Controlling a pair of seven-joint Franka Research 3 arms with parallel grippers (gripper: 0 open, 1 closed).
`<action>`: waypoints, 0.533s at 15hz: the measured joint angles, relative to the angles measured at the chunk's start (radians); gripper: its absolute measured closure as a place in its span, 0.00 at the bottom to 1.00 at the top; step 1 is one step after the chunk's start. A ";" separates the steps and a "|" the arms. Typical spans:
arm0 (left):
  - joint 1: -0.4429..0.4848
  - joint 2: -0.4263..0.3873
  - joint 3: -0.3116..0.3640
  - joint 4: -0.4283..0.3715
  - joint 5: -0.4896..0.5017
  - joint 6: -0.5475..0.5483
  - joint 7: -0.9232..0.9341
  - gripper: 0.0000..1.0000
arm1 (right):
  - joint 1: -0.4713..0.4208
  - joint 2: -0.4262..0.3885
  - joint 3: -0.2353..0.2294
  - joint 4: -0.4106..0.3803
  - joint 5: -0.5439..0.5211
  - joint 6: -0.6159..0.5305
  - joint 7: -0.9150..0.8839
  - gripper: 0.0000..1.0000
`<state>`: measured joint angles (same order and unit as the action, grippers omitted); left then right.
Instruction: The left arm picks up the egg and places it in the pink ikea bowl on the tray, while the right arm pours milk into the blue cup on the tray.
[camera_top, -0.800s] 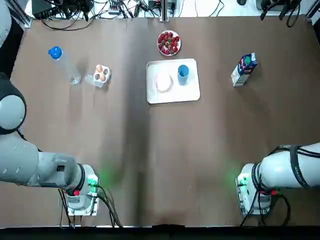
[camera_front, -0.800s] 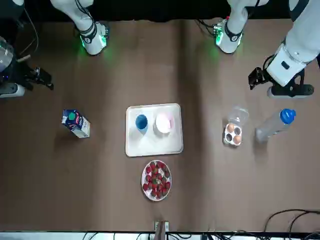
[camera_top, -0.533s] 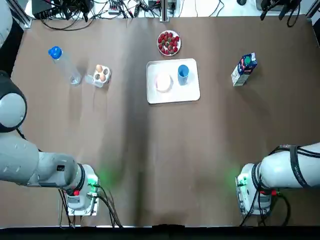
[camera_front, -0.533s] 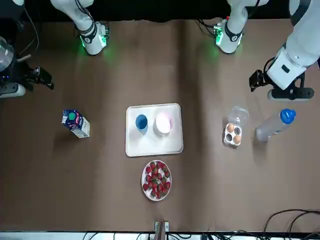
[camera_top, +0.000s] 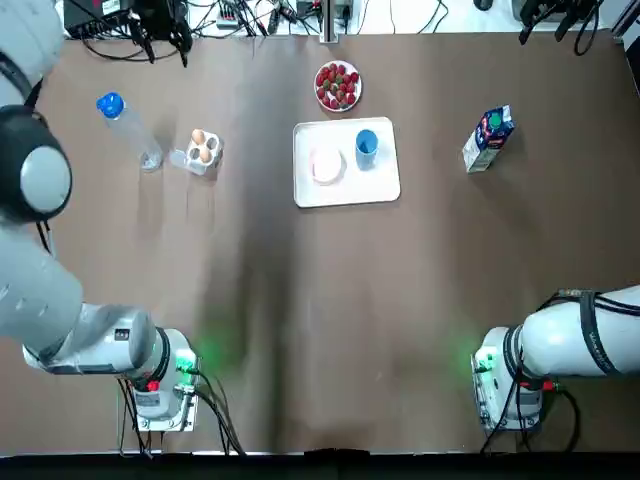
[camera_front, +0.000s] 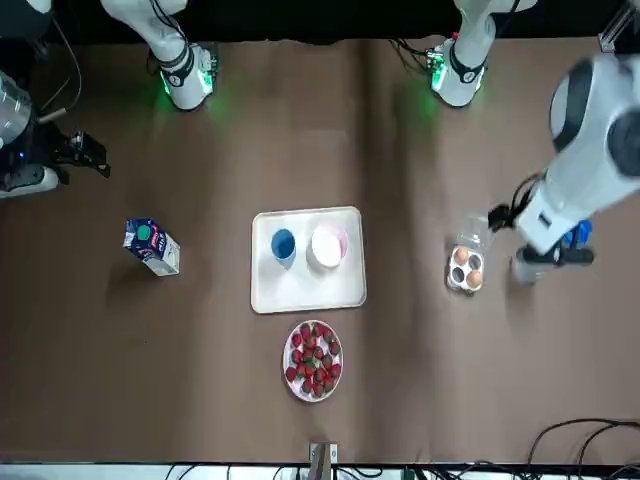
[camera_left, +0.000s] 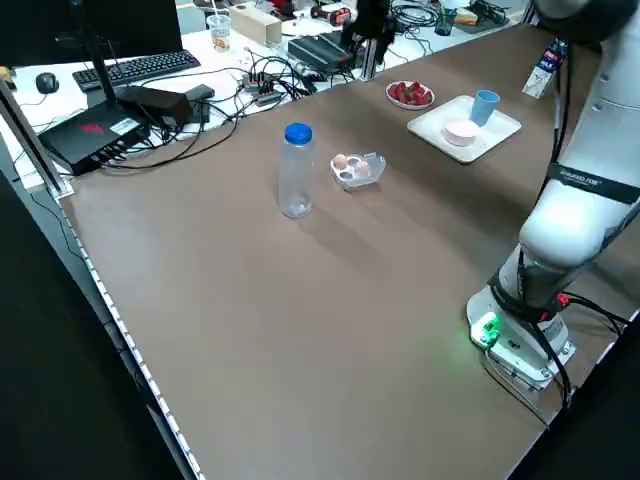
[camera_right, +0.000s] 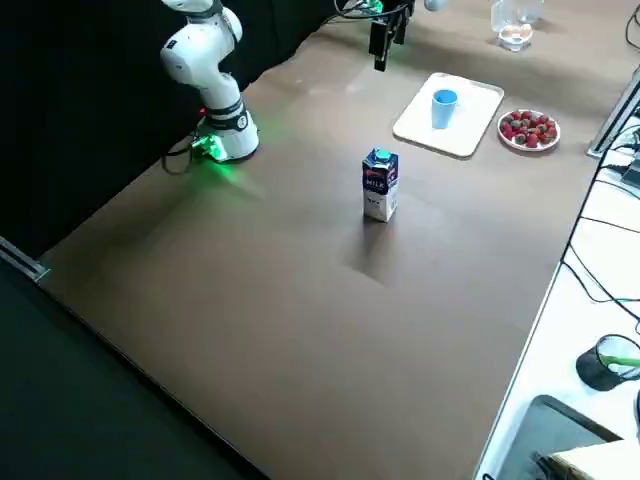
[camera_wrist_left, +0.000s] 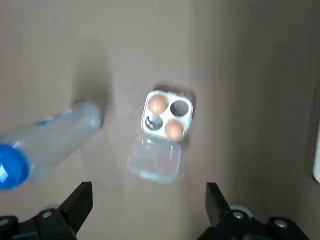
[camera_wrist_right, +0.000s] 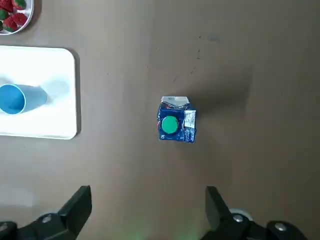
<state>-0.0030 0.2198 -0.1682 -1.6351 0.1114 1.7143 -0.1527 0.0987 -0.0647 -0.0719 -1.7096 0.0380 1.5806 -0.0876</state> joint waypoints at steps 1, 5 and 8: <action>0.008 0.040 0.000 -0.009 0.001 0.047 0.003 0.00 | 0.000 0.003 0.000 -0.001 0.000 0.001 -0.002 0.00; 0.019 0.152 0.001 -0.105 0.004 0.275 0.005 0.00 | -0.020 0.041 -0.003 -0.003 0.000 0.041 -0.139 0.00; 0.032 0.201 0.001 -0.225 0.013 0.491 0.057 0.01 | -0.096 0.106 -0.005 -0.003 0.020 0.077 -0.426 0.00</action>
<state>0.0290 0.4207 -0.1674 -1.8597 0.1245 2.2049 -0.0958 0.0031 0.0417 -0.0774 -1.7128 0.0584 1.6581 -0.5132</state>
